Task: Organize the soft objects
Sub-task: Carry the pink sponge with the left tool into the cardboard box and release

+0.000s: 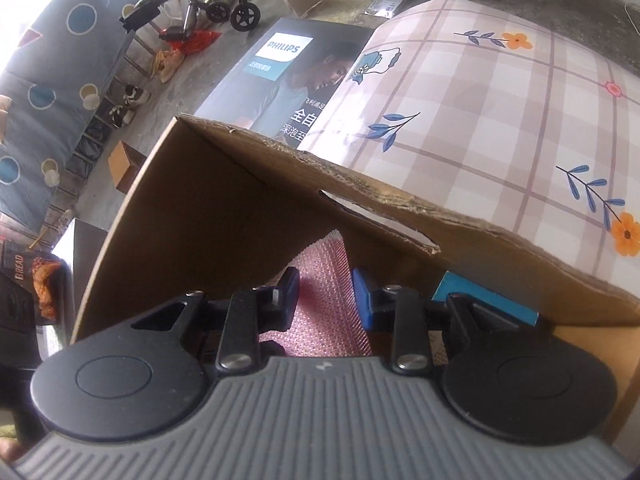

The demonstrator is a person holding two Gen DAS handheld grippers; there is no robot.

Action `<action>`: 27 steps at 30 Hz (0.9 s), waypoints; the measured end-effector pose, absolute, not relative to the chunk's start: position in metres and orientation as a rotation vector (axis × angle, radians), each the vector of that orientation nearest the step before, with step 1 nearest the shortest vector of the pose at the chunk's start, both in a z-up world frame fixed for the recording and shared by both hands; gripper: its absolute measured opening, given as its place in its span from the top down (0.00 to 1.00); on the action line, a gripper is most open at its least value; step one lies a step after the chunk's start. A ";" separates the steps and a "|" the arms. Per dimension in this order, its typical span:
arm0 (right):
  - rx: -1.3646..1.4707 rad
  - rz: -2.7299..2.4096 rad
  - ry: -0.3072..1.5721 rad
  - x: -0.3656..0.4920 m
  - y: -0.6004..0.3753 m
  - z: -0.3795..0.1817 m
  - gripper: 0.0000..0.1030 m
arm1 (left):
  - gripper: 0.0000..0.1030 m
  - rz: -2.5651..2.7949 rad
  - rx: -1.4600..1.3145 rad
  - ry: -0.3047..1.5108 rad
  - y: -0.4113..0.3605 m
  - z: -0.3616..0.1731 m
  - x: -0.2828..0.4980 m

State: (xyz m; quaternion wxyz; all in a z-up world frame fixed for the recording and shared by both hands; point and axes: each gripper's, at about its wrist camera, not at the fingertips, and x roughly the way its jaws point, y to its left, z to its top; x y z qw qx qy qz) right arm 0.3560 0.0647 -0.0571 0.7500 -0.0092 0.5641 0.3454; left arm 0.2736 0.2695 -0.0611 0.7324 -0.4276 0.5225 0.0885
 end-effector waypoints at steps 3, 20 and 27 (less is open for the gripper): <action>-0.071 0.760 1.189 0.358 0.075 -0.062 0.71 | 0.36 0.171 -0.911 1.157 0.262 -0.061 0.277; -0.236 0.742 0.988 0.347 0.074 -0.032 0.71 | 0.37 0.020 -0.837 1.194 0.229 -0.044 0.264; -0.055 0.741 0.950 0.338 0.028 0.005 0.71 | 0.36 0.023 -0.841 1.142 0.231 -0.027 0.252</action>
